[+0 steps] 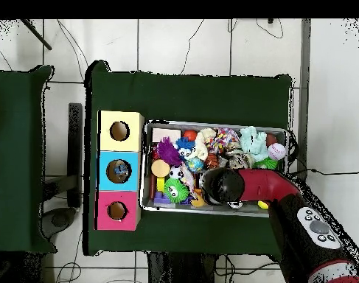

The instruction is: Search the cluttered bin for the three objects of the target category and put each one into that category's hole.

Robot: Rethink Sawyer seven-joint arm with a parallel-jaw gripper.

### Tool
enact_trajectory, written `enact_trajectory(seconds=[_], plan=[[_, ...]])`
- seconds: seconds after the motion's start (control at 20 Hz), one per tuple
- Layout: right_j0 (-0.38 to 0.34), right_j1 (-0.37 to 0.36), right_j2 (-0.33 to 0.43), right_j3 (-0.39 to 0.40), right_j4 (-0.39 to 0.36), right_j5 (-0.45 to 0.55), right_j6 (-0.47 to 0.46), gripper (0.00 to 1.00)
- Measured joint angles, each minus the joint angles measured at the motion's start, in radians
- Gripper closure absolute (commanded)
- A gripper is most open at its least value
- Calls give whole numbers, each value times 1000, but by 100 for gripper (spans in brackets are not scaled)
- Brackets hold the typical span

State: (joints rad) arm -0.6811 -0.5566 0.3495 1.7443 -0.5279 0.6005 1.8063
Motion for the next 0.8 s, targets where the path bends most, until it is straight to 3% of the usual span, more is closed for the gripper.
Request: enact_trajectory(seconds=[0.45,0.8], plan=[[2,-18,0,3,8,-1,0,100],[8,-127,3,26,81,-2,0,100]])
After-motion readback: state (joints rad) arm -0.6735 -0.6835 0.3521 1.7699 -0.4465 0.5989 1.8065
